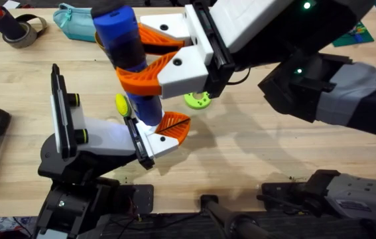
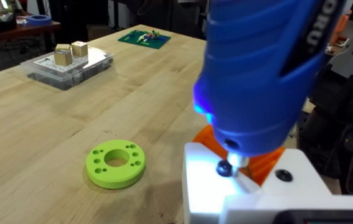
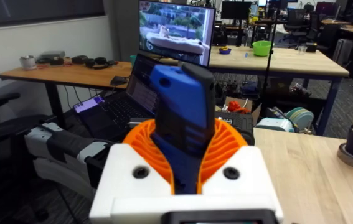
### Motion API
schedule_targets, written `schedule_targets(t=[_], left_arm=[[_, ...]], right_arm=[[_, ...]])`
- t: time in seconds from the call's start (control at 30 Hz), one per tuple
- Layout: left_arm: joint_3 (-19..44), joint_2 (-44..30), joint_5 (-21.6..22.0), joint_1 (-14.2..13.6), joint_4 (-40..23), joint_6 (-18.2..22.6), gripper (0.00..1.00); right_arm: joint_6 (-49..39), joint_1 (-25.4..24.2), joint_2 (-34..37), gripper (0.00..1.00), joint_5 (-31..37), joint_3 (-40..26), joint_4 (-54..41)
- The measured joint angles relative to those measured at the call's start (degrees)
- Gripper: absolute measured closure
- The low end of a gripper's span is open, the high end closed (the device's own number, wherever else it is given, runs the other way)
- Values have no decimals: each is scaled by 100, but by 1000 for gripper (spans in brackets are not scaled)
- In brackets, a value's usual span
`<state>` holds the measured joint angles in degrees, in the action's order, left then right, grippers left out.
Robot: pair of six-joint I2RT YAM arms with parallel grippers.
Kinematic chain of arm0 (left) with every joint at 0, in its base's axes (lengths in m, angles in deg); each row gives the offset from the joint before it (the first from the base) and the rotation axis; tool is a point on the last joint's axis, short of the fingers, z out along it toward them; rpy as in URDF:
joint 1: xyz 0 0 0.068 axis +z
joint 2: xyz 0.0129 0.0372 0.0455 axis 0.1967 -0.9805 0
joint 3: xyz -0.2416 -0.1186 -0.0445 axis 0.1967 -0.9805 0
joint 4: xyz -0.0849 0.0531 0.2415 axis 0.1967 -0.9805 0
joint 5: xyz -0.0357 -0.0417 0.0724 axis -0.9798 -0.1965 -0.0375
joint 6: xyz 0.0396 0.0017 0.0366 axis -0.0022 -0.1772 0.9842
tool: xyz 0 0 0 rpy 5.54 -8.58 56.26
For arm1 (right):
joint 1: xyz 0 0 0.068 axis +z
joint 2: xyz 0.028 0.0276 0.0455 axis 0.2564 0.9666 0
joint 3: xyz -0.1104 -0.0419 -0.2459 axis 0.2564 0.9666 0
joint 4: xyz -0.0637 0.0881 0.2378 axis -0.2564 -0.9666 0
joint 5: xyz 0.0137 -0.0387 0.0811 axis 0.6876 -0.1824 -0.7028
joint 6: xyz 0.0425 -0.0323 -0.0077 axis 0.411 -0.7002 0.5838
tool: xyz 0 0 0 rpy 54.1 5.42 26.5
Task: Pick up the gripper from the table and insert it into the empty holder that is missing its gripper. Then pick up a screw, insert it into the mounting hole, and use the screwdriver to tighten it. Finally, clean up the table by picking up the vegetable and placing it into the bucket.
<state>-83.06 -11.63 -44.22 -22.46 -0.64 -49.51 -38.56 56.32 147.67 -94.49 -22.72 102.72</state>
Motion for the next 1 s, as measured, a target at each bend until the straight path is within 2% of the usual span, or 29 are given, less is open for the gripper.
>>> schedule_targets(t=[0.57, 0.77, 0.87, 0.9, 1.0], left_arm=[[2, 0, 0, 0, -110, 0, 982], [2, 0, 0, 0, -103, 0, 984], [2, 1, 0, 0, -103, 0, 984], [2, 0, 0, 0, -105, 0, 984], [2, 0, 0, 0, -103, 0, 984]], right_arm=[[6, -29, -2, 845, -37, -26, -221], [-14, -185, -2, 844, -235, -652, -1097], [-60, -262, -2, 844, -348, -1105, -1353], [-96, -313, -2, 844, -420, -1443, -1459], [-127, -340, -2, 844, -467, -1618, -1470]])
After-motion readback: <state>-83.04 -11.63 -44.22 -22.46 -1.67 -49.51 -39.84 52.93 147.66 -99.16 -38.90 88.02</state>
